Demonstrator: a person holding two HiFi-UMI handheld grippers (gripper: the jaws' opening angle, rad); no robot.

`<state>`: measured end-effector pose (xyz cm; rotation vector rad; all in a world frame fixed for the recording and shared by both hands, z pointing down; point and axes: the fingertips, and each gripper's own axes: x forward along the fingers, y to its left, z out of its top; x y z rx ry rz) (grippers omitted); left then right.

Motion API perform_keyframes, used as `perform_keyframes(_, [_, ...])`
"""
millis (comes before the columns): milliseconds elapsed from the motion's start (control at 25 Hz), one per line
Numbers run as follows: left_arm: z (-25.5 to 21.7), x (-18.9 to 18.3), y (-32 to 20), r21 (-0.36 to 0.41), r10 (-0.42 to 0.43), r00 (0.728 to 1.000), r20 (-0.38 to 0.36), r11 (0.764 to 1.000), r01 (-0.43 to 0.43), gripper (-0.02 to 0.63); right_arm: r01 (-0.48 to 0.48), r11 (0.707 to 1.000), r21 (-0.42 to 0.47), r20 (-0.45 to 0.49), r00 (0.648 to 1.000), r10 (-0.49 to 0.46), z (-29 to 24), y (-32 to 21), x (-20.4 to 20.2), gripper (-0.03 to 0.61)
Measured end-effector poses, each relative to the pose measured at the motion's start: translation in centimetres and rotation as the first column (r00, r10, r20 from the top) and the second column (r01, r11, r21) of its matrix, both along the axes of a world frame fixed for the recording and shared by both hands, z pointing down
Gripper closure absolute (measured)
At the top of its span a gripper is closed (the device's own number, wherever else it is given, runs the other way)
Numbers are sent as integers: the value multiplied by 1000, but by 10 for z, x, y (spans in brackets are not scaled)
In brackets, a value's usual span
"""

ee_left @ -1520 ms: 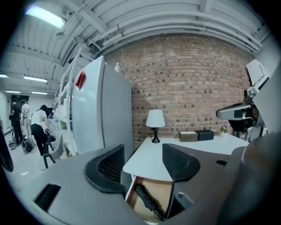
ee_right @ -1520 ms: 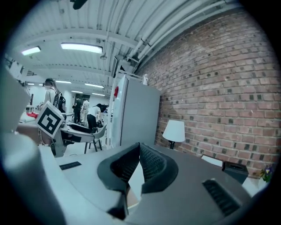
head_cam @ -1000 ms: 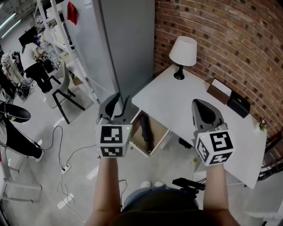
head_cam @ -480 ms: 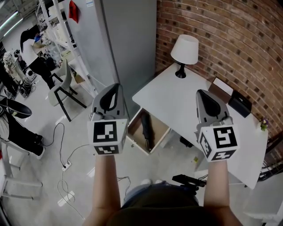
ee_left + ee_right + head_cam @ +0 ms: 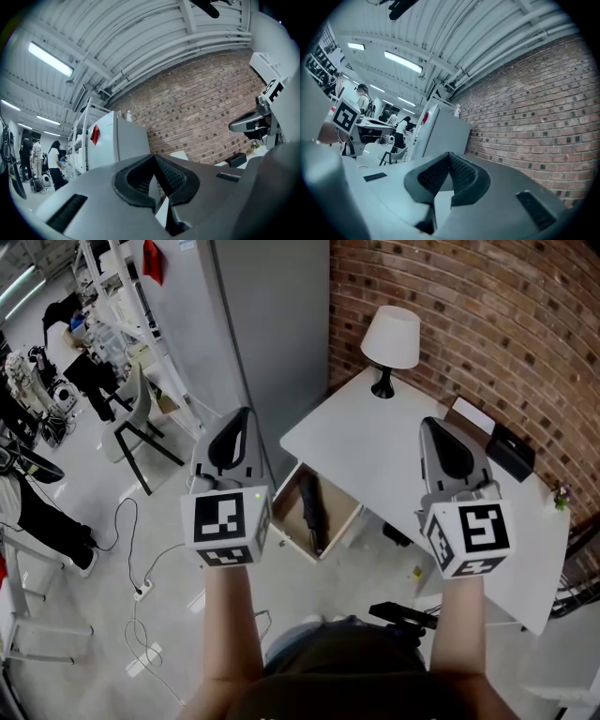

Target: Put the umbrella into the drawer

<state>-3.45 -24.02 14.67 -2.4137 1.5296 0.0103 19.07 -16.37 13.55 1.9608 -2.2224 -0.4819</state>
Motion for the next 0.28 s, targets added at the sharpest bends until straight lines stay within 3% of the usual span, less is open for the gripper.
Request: perform_keyframes(280, [2,8,2,1,15,1000,8,1000,-15,612,-10,1000,7,17,1000,10,1,4,3,578])
